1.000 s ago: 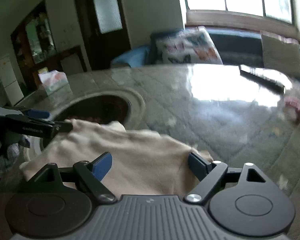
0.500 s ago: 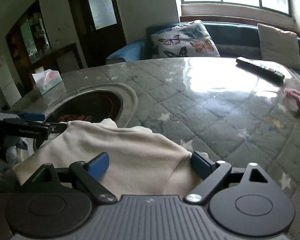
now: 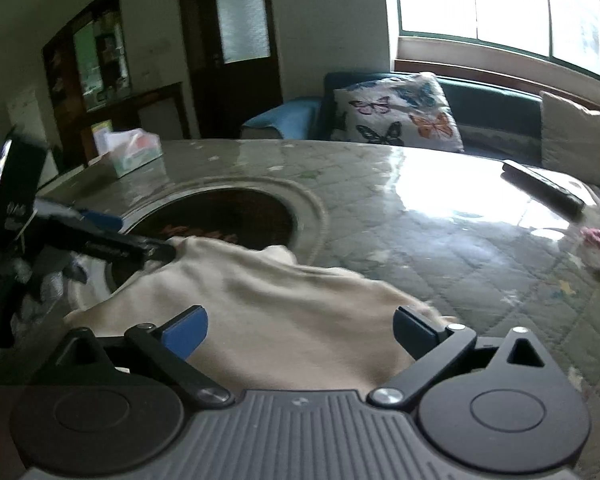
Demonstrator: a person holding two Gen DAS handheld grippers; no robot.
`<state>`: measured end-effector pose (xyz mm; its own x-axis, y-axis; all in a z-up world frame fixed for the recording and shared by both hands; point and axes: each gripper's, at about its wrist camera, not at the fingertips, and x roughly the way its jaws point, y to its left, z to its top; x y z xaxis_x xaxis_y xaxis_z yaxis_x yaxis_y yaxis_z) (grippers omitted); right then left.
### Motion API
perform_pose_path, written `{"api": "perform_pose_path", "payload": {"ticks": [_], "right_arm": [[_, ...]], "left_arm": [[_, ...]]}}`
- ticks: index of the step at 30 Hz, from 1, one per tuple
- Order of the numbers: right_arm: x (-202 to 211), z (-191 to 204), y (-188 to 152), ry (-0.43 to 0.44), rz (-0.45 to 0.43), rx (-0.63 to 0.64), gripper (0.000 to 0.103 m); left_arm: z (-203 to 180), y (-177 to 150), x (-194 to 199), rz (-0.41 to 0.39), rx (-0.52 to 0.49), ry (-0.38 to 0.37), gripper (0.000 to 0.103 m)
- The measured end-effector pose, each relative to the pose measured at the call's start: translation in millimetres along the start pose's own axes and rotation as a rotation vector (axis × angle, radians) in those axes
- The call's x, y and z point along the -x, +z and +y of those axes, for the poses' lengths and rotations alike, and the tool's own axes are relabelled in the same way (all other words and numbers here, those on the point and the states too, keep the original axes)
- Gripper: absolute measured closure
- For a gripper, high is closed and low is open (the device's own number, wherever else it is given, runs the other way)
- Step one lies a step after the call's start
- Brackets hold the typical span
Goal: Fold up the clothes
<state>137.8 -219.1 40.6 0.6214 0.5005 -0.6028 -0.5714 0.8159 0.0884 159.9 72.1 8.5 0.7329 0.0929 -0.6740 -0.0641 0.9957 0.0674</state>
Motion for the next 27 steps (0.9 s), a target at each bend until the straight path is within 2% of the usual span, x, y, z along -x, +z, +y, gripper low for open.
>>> {"api": "perform_pose_path", "payload": {"ticks": [21, 27], "right_arm": [[-4.3, 119.1, -15.4, 0.137, 0.039, 0.346, 0.003], [-11.7, 153.2, -19.3, 0.151, 0.042, 0.469, 0.016]], "left_arm": [[28.7, -15.6, 40.3, -0.03, 0.069, -0.012, 0.0], [42.6, -20.8, 49.3, -0.03, 0.147, -0.029, 0.0]]}}
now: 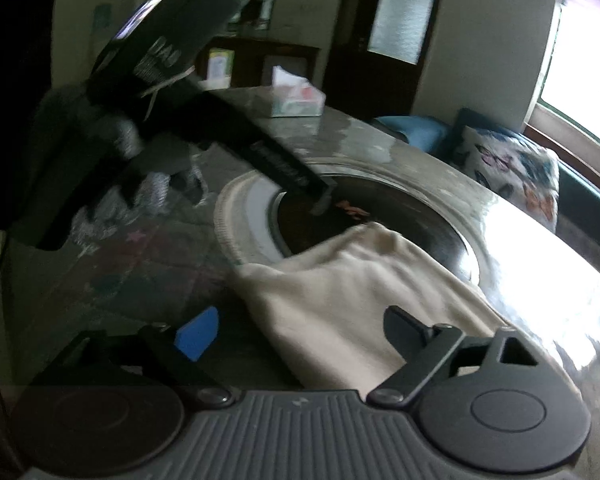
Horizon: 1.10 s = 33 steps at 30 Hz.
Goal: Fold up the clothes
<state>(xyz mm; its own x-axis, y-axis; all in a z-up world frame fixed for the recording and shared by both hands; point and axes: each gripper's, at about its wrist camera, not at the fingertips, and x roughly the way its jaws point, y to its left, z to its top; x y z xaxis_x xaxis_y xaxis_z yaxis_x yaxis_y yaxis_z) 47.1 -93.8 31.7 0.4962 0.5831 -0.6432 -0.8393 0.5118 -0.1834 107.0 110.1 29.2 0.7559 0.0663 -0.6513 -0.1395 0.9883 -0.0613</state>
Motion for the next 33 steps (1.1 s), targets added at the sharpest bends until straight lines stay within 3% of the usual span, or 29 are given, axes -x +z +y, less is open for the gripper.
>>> {"api": "perform_pose_path", "payload": {"ticks": [2, 6, 8, 14, 20, 24, 27, 30, 32, 33], "right_arm": [[-5.1, 10.3, 3.1, 0.004, 0.003, 0.046, 0.031], [-13.5, 27.0, 7.8, 0.002, 0.005, 0.136, 0.047], [-17.2, 32.9, 9.4, 0.0, 0.008, 0.166, 0.062], [-17.1, 29.6, 12.2, -0.024, -0.001, 0.134, 0.094], [3.3, 7.6, 15.6, 0.002, -0.065, 0.009, 0.098], [20.6, -4.6, 17.0, 0.008, -0.111, -0.049, 0.098], [33.9, -9.6, 15.9, 0.022, -0.139, -0.076, 0.098], [39.7, -10.8, 12.6, 0.035, -0.148, -0.083, 0.098], [41.3, -10.4, 9.9, 0.045, -0.149, -0.087, 0.098], [41.3, -11.2, 9.3, 0.05, -0.148, -0.089, 0.098]], "left_arm": [[1.6, -1.2, 2.8, 0.004, 0.021, -0.016, 0.0], [3.5, -4.1, 5.7, 0.024, 0.066, -0.057, 0.0], [3.9, -5.6, 4.6, 0.046, 0.093, -0.087, 0.0], [5.9, -7.2, 1.8, 0.103, 0.197, -0.185, 0.0], [5.9, -5.1, -6.1, 0.175, 0.332, -0.297, 0.002], [1.0, -4.7, -14.2, 0.219, 0.405, -0.365, 0.009], [-3.7, -5.6, -20.9, 0.246, 0.444, -0.407, 0.02], [-8.2, -8.5, -26.6, 0.266, 0.465, -0.432, 0.038], [-7.5, -11.7, -29.5, 0.277, 0.487, -0.445, 0.061], [-7.0, -13.2, -30.8, 0.282, 0.497, -0.452, 0.066]]}}
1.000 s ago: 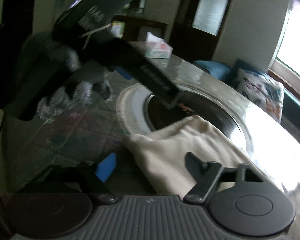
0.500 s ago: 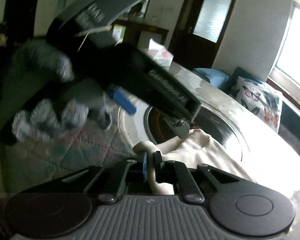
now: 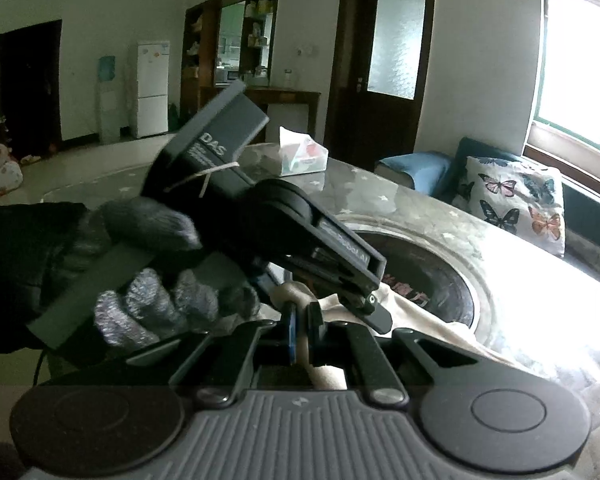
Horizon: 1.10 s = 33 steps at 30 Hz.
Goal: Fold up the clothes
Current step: 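Pinch the folded sweatshirt edge with the left gripper while the right gripper pinches beside it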
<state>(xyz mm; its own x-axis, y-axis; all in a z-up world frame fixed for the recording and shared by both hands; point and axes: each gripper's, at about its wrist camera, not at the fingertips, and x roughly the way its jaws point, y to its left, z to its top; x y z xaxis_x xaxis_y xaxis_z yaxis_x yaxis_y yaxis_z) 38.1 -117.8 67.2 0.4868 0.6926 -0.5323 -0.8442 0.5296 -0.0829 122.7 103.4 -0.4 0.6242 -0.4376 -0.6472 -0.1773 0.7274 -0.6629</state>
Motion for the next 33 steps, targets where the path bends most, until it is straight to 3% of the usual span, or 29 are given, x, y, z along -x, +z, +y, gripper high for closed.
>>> {"api": "perform_pose_path", "payload": {"ticks": [3, 9, 16, 25, 29, 33], "right_arm": [[-1.0, -4.5, -1.8, 0.004, 0.005, -0.018, 0.098], [12.4, -29.9, -15.5, -0.025, 0.014, -0.121, 0.094], [16.0, -104.3, -46.1, -0.225, 0.082, -0.299, 0.094], [24.9, -162.1, -84.2, -0.344, 0.1, -0.496, 0.093], [40.8, -173.3, -90.3, -0.385, 0.058, -0.548, 0.079], [42.9, -186.7, -98.3, -0.373, 0.066, -0.612, 0.067]], "left_arm": [[1.6, -0.7, -2.3, 0.006, -0.001, 0.003, 0.077], [1.9, 0.2, -2.3, 0.003, -0.018, 0.016, 0.079], [1.0, 0.1, -3.7, 0.0, -0.03, 0.03, 0.079], [-3.2, -0.2, -6.8, -0.005, -0.052, 0.052, 0.079], [-2.8, 0.7, -6.4, -0.006, -0.056, 0.058, 0.079], [-4.3, 0.7, -6.9, -0.009, -0.067, 0.065, 0.079]]}}
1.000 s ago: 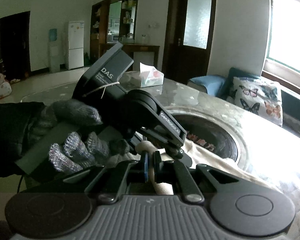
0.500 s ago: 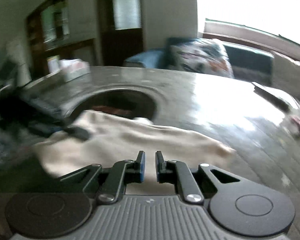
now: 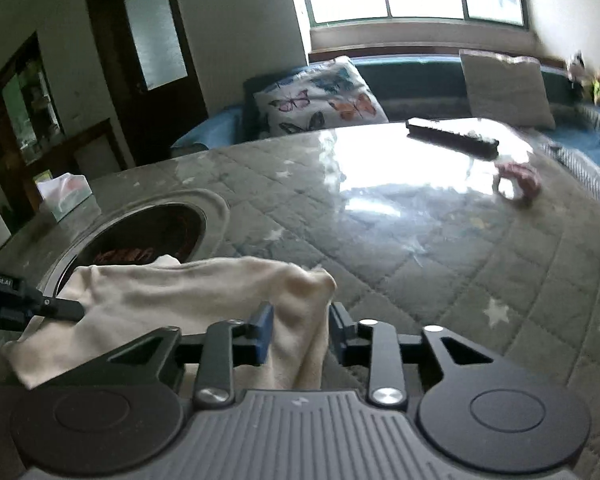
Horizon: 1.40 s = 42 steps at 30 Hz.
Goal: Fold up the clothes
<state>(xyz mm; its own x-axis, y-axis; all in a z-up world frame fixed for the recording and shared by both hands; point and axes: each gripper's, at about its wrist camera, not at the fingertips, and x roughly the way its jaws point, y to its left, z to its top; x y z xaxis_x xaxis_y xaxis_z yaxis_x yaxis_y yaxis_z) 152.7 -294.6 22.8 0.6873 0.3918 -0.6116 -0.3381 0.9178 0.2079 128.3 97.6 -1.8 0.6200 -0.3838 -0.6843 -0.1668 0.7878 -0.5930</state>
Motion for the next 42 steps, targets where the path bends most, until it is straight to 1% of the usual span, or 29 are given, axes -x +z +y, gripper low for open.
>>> {"api": "perform_pose_path", "payload": {"ticks": [4, 10, 12, 14, 16, 19, 25, 30, 36, 42], "right_arm": [[-8.8, -5.6, -3.1, 0.028, 0.019, -0.042, 0.062], [-15.6, -8.0, -5.1, 0.062, 0.025, -0.088, 0.063], [-16.2, -8.6, -4.8, 0.075, 0.028, -0.104, 0.071], [-15.3, -8.5, -4.4, 0.088, 0.03, -0.116, 0.083], [-13.3, -7.9, -3.9, 0.097, 0.026, -0.124, 0.088], [-6.0, -8.3, -2.9, 0.107, 0.006, -0.134, 0.091], [17.1, -10.1, 1.9, 0.115, -0.057, -0.137, 0.092], [37.4, -21.1, 7.7, 0.081, -0.106, -0.132, 0.092], [63.0, -48.7, 18.6, -0.003, -0.164, -0.135, 0.092], [78.1, -79.2, 25.7, -0.088, -0.195, -0.14, 0.092]], "left_arm": [[-1.3, 0.5, -0.9, 0.0, -0.007, 0.005, 0.079], [-5.9, 0.7, -0.8, -0.009, -0.025, 0.017, 0.08], [-7.6, 0.8, -0.6, -0.013, -0.031, 0.02, 0.081], [-10.6, 1.3, 0.7, -0.019, -0.043, 0.024, 0.085], [-14.8, 2.0, 2.6, -0.029, -0.058, 0.029, 0.086], [-22.6, 3.4, 6.1, -0.042, -0.083, 0.03, 0.087], [-46.7, 6.7, 7.7, -0.059, -0.143, 0.01, 0.088], [-81.2, 7.7, -5.1, -0.056, -0.208, -0.022, 0.088], [-128.2, 7.8, -31.5, -0.031, -0.284, -0.057, 0.088], [-174.9, 5.9, -62.8, -0.003, -0.354, -0.076, 0.088]]}}
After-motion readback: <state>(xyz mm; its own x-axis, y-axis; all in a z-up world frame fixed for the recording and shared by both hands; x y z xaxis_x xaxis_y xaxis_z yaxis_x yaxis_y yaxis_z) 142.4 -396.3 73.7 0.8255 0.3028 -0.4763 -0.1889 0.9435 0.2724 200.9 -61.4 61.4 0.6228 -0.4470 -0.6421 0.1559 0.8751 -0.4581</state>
